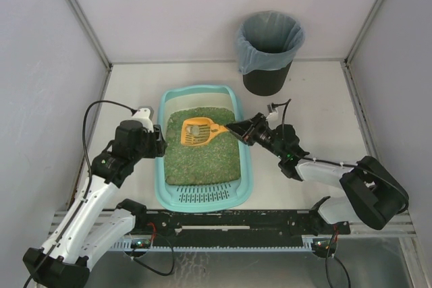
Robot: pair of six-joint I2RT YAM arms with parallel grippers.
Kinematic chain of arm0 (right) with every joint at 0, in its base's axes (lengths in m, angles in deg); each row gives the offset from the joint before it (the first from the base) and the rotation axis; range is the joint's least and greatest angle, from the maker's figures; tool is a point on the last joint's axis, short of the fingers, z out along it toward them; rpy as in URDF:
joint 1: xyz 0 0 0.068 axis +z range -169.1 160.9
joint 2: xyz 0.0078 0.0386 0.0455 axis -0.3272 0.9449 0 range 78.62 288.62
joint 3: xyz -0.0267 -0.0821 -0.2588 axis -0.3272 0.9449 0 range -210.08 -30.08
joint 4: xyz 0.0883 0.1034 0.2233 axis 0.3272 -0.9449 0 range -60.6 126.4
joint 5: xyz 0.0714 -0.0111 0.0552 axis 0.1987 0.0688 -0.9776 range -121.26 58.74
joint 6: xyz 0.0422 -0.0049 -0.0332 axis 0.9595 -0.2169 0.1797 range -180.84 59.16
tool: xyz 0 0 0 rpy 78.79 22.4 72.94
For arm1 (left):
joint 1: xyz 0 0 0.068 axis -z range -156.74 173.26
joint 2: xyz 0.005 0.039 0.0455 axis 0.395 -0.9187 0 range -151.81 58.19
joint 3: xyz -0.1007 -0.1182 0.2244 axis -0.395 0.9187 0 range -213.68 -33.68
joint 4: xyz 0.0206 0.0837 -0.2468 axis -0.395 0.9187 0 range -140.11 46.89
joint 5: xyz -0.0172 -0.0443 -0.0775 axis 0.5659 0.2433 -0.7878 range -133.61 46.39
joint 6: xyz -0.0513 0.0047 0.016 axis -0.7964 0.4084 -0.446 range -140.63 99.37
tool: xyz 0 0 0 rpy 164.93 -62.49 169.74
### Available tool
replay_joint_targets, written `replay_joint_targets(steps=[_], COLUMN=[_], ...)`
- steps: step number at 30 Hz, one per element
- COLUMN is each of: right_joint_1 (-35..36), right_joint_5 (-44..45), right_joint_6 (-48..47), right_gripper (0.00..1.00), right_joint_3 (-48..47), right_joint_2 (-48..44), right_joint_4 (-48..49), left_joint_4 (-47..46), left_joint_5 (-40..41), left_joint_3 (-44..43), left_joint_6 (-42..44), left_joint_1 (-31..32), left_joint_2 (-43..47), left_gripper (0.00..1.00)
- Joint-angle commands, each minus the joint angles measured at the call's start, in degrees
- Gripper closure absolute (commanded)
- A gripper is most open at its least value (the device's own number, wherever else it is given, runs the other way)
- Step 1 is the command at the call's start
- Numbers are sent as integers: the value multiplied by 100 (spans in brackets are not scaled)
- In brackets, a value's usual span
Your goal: Clean the litter box
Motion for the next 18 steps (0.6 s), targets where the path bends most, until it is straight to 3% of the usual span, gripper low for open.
replay_joint_targets(steps=[1,3,6,8,12,15,18], right_joint_1=[139,180,-144,-185,-103,-285,-119], right_joint_5=[-146,-434,123,259,-477,12,-377], right_joint_6=[-164,-586,-350,-126,-213,360,234], right_gripper=[100,100,100,100,100,100,100], right_joint_3=[-448,-798,-501,-267,-540,-33,-381], right_joint_2=[-92,-128,-467,-486,-94,-129,-8], right_joint_4=[141,-343,-801,-404,-117,247,311], left_joint_4=[-202,-196,-177,-191,-199,-181,-212], left_joint_5=[-67,-72,-18,-9,-76,-59,-45], left_joint_3=[40,26,16,36,23,25,50], left_joint_6=[52,56,45,44,51,52,43], left_joint_1=[-48,-65,-77,-76,-125,-145,-143], left_joint_2=[47,33,58,103,57,73,115], left_gripper=[48,48,48,48,48,48,47])
